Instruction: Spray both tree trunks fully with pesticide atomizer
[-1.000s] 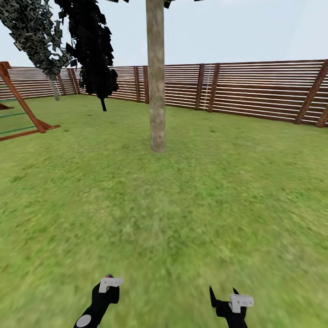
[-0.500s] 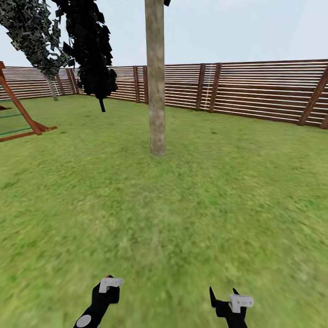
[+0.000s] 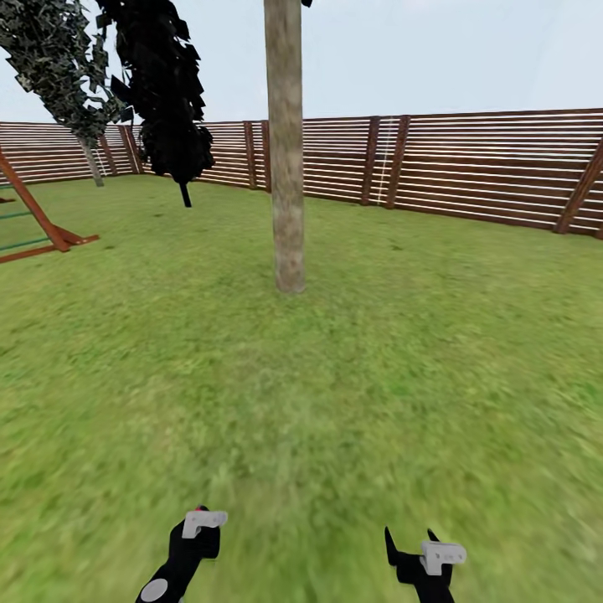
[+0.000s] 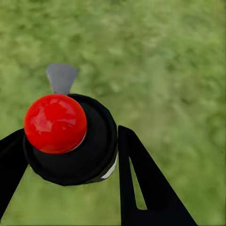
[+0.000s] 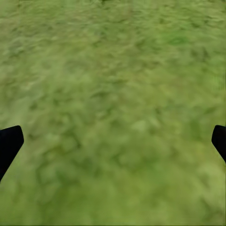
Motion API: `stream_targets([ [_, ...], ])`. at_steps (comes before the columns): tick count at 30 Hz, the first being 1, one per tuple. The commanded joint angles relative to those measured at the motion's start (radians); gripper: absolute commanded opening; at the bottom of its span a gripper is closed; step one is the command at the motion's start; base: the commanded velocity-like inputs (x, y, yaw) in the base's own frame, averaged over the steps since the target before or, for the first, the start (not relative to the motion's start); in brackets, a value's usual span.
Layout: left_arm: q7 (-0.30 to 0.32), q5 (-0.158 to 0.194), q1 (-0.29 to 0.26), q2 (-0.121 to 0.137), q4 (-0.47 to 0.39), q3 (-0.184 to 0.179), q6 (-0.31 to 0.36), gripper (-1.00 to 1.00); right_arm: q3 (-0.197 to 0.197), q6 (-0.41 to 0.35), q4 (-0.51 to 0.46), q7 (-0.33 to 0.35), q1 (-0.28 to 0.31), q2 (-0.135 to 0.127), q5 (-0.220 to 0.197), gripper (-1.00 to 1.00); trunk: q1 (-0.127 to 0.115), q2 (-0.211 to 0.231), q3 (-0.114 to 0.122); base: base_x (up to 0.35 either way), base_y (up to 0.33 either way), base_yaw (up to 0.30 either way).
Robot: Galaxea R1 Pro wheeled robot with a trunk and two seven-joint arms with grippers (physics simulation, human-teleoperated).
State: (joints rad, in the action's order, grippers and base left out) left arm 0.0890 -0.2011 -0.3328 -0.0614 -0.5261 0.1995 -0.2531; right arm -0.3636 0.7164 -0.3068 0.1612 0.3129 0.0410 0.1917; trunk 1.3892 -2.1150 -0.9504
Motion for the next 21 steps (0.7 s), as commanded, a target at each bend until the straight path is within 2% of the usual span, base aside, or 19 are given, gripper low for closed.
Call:
stream_targets([
  [1,0.0,0.0,0.0,0.0,0.0,0.0,0.0,-1.0,0.0,0.0,0.0,0.0,0.0,0.0,0.0,1.0,0.0,0.0,0.0,0.339,0.0,0.0],
  [21,0.0,0.001,0.0,0.0,0.0,0.009,0.0,-1.0,0.0,0.0,-0.002,0.0,0.0,-0.001,-0.001,1.0,0.0,0.0,0.0,0.34,0.0,0.0],
])
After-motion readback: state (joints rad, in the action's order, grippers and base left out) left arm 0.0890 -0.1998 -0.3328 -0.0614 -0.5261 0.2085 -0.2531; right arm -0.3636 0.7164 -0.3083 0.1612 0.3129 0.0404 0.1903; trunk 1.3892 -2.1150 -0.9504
